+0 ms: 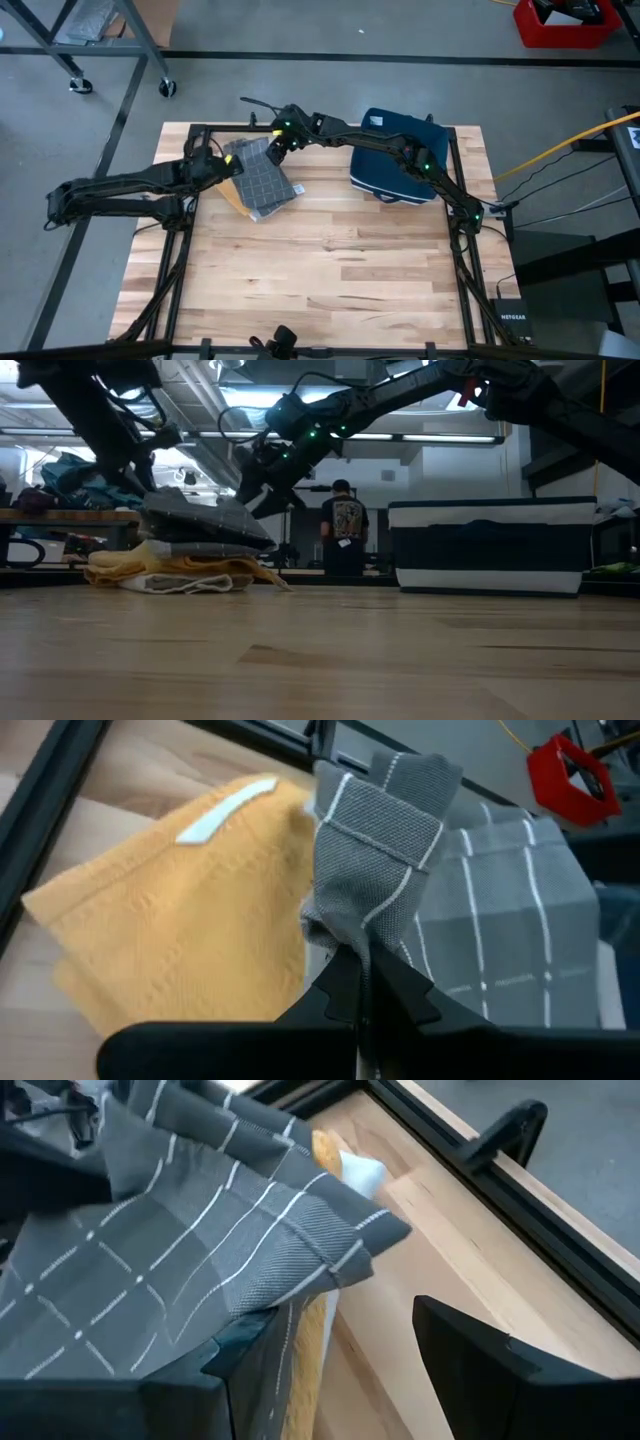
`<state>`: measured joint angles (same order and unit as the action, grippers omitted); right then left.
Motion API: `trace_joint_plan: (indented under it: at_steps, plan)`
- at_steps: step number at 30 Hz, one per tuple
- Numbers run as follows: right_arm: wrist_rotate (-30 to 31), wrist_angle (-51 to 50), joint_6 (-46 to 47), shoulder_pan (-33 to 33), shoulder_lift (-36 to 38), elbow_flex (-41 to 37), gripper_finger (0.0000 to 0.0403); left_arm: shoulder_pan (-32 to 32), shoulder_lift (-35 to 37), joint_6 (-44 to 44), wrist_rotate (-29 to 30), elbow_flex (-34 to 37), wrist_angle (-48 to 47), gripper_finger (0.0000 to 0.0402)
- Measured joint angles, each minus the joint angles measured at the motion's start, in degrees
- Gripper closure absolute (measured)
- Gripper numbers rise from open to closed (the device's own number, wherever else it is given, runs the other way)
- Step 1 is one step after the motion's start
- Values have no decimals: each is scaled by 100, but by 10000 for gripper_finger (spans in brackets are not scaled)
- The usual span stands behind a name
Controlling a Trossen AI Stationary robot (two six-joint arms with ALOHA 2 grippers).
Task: Fold towel
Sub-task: Stack the gray patterned towel on top of the yellow towel
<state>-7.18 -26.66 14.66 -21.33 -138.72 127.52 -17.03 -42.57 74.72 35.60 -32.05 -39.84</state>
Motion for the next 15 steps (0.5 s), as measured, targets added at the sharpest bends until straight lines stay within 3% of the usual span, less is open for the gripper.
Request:
trace_joint_plan:
  at_steps: [9,15]
  plan:
    - [-547,456,-9,54,0,0,174,650,223,261,2,0,-398,401]
    - [-297,619,-35,132,-2,0,174,806,218,1316,93,0,-1676,401]
